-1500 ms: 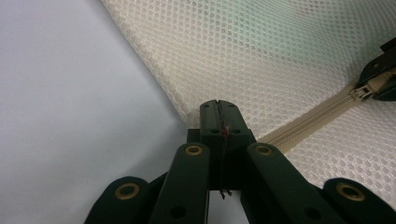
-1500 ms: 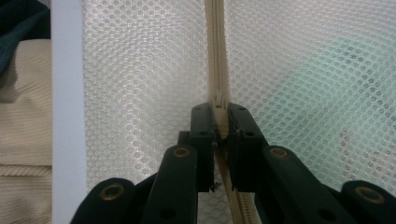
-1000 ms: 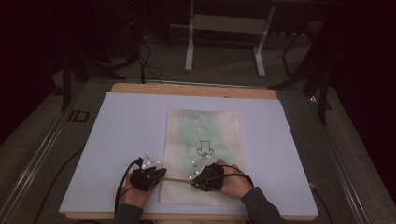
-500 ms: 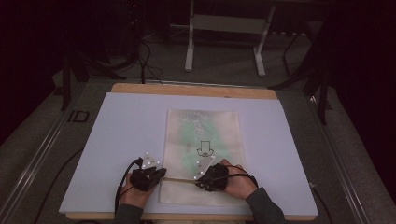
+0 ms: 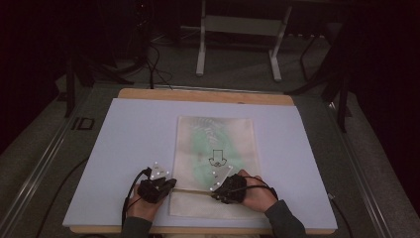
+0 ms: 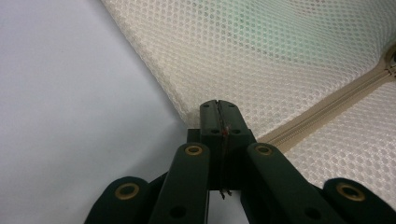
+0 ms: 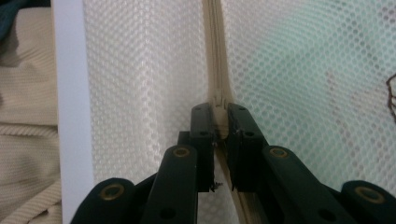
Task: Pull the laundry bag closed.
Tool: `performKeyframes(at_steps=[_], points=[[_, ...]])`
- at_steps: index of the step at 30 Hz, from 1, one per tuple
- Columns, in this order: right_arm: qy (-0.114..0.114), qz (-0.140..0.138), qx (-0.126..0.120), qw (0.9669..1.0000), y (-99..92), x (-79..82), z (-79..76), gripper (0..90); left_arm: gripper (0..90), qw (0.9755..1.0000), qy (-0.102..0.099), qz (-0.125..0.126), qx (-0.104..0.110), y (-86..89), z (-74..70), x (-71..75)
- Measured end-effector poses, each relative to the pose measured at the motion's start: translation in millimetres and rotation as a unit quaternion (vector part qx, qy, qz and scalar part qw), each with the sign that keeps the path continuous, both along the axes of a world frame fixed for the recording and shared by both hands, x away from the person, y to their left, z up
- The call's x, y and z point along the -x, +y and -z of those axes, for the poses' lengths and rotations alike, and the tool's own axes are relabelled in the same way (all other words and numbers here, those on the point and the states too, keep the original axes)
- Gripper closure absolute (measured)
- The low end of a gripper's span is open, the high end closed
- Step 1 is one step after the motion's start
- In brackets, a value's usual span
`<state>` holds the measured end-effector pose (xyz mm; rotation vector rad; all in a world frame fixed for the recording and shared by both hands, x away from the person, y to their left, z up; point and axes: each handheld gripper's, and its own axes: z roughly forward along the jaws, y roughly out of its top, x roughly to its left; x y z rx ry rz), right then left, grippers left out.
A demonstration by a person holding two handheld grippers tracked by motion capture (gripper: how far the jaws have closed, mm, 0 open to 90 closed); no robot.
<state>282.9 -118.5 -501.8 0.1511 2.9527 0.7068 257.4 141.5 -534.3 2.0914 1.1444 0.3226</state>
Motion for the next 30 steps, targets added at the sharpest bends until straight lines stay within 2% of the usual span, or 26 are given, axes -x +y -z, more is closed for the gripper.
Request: performKeyframes(at_steps=[21,30], points=[[0.003,0.008,0.001,1.0000,-15.7,0.1,-0.4,82.3,89.6,1.0000,0.000,-0.001,0.000,-0.4,0.0,0.3],[0.007,0.020,0.001,0.9998,-28.2,-0.7,0.9,82.3,89.6,1.0000,0.000,-0.001,0.000,-0.3,0.0,0.2]])
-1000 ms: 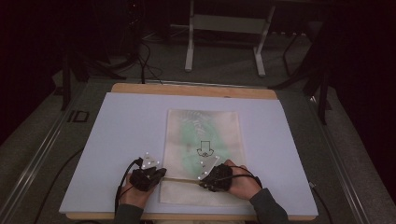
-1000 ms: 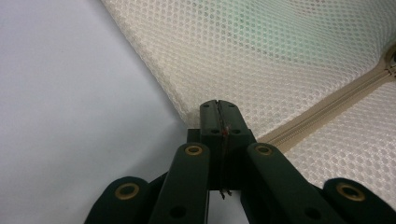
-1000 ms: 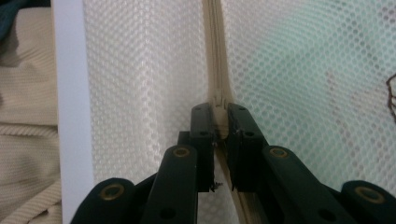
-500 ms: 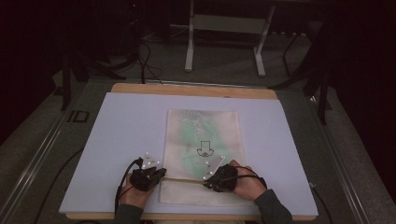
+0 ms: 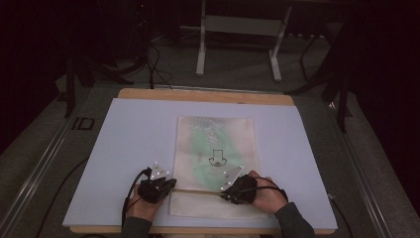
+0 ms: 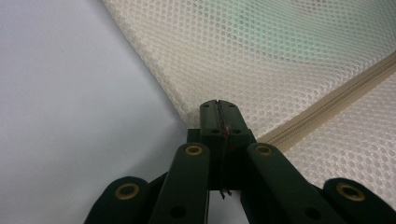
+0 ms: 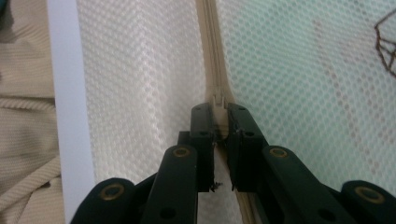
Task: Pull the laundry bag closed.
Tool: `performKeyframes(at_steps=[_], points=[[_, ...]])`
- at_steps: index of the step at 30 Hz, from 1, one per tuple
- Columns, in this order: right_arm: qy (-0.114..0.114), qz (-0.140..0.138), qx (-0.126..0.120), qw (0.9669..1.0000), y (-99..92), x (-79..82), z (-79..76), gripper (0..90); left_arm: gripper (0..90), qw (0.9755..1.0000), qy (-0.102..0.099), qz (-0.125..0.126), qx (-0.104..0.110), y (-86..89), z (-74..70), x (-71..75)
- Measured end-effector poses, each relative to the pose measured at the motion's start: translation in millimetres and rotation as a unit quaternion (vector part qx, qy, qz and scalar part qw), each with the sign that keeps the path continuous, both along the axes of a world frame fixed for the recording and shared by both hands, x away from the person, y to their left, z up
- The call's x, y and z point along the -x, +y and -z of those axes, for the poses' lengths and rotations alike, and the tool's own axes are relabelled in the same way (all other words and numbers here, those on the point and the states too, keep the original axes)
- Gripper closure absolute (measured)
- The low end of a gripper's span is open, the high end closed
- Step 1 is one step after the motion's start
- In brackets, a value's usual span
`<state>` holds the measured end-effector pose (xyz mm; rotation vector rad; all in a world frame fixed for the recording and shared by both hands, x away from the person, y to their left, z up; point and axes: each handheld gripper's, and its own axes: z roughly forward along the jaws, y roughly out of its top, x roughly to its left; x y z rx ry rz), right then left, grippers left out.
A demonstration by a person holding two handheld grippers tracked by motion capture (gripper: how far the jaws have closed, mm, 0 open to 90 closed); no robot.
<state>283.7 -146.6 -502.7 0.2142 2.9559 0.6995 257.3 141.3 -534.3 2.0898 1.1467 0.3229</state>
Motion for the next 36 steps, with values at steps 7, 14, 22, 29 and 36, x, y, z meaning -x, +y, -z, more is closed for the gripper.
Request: performKeyframes(at_steps=[7,14,22,29,36], points=[[0.004,0.008,-0.005,0.9999,-11.5,-0.9,-0.3,82.3,89.6,1.0000,0.000,0.000,-0.001,-0.2,-0.1,0.0],[0.007,0.014,-0.008,0.9999,-17.7,-1.3,-0.5,82.3,89.6,1.0000,0.000,0.000,-0.001,-0.1,-0.1,0.0],[0.009,0.024,-0.012,0.9996,-29.1,-2.0,-1.8,82.3,89.6,1.0000,0.000,0.000,-0.001,-0.1,-0.1,-0.1],[0.012,0.036,-0.014,0.9992,-40.7,-1.8,-1.1,82.3,89.6,1.0000,0.000,0.000,0.000,0.0,-0.1,0.0],[0.017,0.052,-0.014,0.9984,-54.6,-1.7,0.7,82.2,89.6,1.0000,0.000,0.000,0.000,-0.2,-0.1,0.0]])
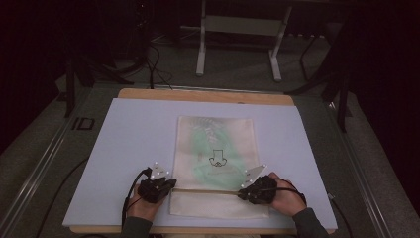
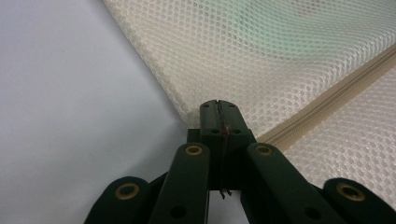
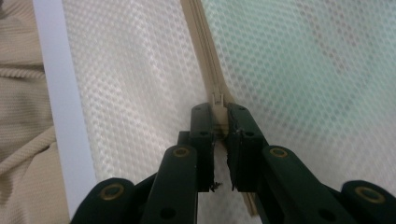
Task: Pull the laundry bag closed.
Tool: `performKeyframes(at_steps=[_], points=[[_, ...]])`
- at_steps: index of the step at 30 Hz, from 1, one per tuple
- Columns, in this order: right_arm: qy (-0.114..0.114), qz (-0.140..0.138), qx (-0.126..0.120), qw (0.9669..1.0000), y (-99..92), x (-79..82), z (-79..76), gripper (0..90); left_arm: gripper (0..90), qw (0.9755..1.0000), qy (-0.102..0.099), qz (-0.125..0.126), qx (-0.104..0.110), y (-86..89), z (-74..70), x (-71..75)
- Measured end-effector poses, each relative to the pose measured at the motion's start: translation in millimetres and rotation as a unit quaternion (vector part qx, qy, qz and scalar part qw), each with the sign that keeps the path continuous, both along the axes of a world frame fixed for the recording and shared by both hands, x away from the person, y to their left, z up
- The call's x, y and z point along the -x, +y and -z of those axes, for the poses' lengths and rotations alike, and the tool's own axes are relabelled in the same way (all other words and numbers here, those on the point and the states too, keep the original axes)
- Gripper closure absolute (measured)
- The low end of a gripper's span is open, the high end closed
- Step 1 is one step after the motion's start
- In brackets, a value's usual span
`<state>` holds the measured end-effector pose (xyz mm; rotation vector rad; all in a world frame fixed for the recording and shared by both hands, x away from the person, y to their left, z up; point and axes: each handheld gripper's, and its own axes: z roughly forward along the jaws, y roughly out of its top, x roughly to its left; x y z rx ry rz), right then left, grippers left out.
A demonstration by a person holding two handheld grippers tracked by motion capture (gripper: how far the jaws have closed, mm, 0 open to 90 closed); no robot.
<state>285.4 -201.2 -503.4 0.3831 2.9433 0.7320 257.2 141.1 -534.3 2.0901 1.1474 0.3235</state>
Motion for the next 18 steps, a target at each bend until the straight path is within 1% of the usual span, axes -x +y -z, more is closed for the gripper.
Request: performKeyframes(at_steps=[10,13,18], points=[[0.003,0.031,-0.004,0.9995,-24.9,1.5,1.0,82.2,89.5,1.0000,0.000,0.000,-0.001,-0.1,-0.1,0.0],[0.004,0.043,-0.011,0.9990,-33.8,2.6,0.6,82.2,89.6,1.0000,0.000,0.001,-0.002,-0.1,-0.2,0.0],[0.005,0.050,-0.021,0.9985,-40.8,3.5,-1.3,82.1,89.6,1.0000,-0.001,0.001,-0.004,-0.3,-0.3,0.0]])
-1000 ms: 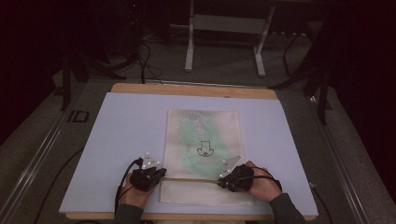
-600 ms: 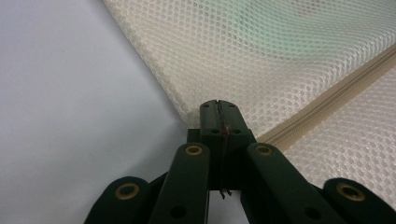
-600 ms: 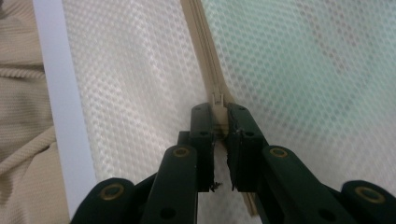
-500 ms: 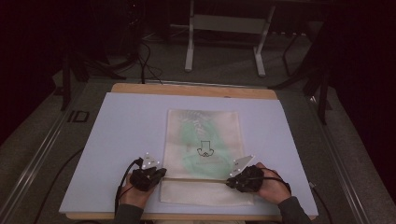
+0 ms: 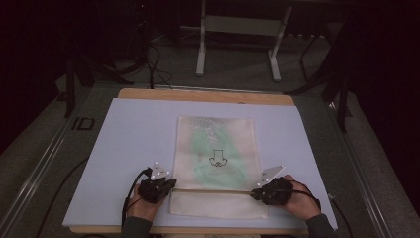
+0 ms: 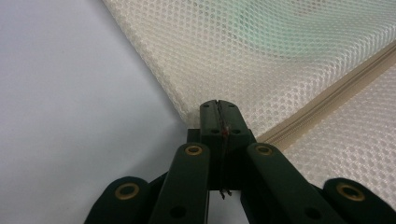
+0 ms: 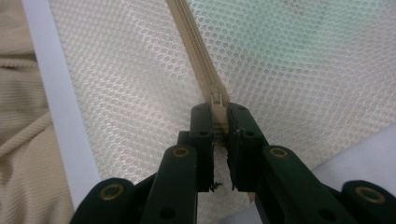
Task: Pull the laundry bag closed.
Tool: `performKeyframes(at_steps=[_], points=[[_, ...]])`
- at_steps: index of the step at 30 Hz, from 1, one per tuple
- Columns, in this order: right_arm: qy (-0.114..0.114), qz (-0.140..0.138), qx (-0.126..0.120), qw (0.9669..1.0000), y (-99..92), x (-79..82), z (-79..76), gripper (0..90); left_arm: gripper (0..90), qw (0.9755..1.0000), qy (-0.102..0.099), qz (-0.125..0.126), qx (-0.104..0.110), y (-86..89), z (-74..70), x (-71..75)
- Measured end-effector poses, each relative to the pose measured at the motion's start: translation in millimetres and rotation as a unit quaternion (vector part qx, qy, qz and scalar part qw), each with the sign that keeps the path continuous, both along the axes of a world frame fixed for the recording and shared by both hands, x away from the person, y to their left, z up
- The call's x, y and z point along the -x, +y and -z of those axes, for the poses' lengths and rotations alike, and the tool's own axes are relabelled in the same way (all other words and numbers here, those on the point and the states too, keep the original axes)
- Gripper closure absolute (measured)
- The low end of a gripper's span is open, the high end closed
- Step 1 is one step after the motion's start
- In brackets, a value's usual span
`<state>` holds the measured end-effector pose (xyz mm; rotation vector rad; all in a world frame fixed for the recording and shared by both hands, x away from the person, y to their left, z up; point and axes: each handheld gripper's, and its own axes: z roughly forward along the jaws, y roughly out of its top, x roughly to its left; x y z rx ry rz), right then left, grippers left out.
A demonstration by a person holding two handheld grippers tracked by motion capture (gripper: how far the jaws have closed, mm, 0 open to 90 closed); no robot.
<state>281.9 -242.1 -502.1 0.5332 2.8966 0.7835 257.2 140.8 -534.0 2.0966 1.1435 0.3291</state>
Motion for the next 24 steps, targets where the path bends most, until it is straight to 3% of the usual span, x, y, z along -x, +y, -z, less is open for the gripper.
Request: performKeyframes(at_steps=[5,7,10,24], points=[[0.001,0.000,0.001,1.0000,-1.9,0.4,-0.5,82.2,89.6,1.0000,0.000,0.000,0.000,-0.1,0.0,0.0],[0.000,0.005,0.023,0.9997,-4.8,0.3,0.7,82.2,89.6,1.0000,0.000,0.001,-0.001,0.0,-0.1,-0.1],[0.002,0.013,0.013,0.9998,-12.4,0.4,0.3,82.2,89.6,1.0000,0.000,-0.001,-0.001,-0.5,-0.1,0.0],[0.002,0.031,0.007,0.9995,-26.0,0.3,-0.6,81.9,89.5,1.0000,-0.002,-0.001,-0.002,-0.7,-0.1,0.2]])
